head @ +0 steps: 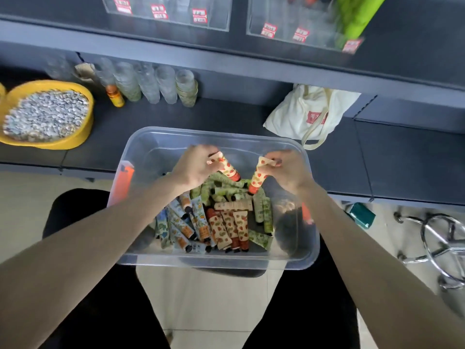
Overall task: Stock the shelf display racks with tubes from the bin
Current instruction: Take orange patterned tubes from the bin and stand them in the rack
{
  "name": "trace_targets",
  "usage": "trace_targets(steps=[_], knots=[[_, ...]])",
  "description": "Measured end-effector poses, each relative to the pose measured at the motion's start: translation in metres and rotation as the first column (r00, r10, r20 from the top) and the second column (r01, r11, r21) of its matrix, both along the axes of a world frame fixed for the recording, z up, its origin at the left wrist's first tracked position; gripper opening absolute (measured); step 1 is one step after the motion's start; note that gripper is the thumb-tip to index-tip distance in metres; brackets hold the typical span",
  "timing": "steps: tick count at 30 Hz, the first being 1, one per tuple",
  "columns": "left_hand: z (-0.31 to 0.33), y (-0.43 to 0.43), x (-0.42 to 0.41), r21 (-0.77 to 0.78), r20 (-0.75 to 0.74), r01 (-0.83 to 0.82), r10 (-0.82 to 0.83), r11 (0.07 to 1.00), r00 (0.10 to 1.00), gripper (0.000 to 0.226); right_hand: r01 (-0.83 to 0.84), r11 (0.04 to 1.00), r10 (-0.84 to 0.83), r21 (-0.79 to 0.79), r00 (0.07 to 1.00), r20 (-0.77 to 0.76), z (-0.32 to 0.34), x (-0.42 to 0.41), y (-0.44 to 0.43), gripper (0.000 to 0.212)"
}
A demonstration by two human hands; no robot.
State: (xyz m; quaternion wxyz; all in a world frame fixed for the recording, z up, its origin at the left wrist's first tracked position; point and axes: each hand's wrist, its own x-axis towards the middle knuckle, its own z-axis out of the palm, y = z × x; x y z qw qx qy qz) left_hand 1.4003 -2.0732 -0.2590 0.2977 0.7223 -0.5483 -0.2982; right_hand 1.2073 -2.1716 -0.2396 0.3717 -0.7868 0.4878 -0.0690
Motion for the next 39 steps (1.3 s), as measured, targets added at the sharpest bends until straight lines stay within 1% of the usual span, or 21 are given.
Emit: trace_targets(steps=[2,4,7,9,11,14,17,19,22,26,30,35,39], knots=[[0.036,-0.014,0.005,-0.075,0.034,-0.027,0.029,0.997,0.999,0.018,-0.044,0.994,0.046,-0.097,0.999,0.019,0.038,0.004,-0.016,0.007],[0.073,-0.029,0.010,-0.143,0.053,-0.015,0.023,0.990,0.998,0.017,-0.087,0.974,0.093,-0.209,0.995,0.020,0.079,0.010,-0.032,0.010],[0.125,-0.053,0.016,-0.202,0.078,0.037,-0.021,0.979,0.997,0.015,-0.153,0.928,0.150,-0.339,0.988,-0.037,0.142,0.018,-0.056,0.014],[0.158,-0.071,0.022,-0.240,0.156,0.072,-0.034,0.968,0.987,0.012,-0.189,0.895,0.175,-0.403,0.982,-0.072,0.181,0.022,-0.070,0.016],[0.188,-0.088,0.026,-0.275,0.245,0.120,-0.052,0.954,0.968,0.014,-0.184,0.871,0.168,-0.455,0.983,-0.075,0.216,0.026,-0.083,0.017],[0.226,-0.111,0.026,-0.299,0.323,0.183,-0.081,0.937,0.943,0.014,-0.128,0.861,0.142,-0.492,0.990,-0.009,0.255,0.029,-0.100,0.019],[0.254,-0.131,0.023,-0.343,0.335,0.204,-0.084,0.917,0.938,0.011,-0.096,0.836,0.106,-0.541,0.994,-0.013,0.280,0.032,-0.118,0.017],[0.266,-0.147,0.023,-0.369,0.345,0.204,-0.070,0.907,0.936,0.013,-0.106,0.813,0.099,-0.573,0.994,-0.043,0.293,0.035,-0.130,0.014],[0.275,-0.174,0.023,-0.375,0.369,0.214,-0.066,0.902,0.927,0.014,-0.106,0.798,0.067,-0.593,0.994,-0.087,0.305,0.043,-0.148,0.015],[0.272,-0.208,0.025,-0.354,0.382,0.226,-0.080,0.907,0.921,0.014,-0.119,0.803,0.016,-0.584,0.984,-0.179,0.302,0.059,-0.174,0.011],[0.264,-0.235,0.028,-0.352,0.358,0.213,-0.079,0.912,0.930,0.014,-0.172,0.781,-0.011,-0.600,0.958,-0.288,0.292,0.068,-0.193,0.009],[0.253,-0.258,0.033,-0.328,0.370,0.237,-0.107,0.914,0.923,0.014,-0.189,0.752,-0.022,-0.631,0.950,-0.310,0.280,0.074,-0.211,0.007],[0.244,-0.268,0.035,-0.297,0.360,0.233,-0.118,0.926,0.926,0.014,-0.222,0.756,-0.006,-0.616,0.939,-0.345,0.271,0.081,-0.220,0.008]])
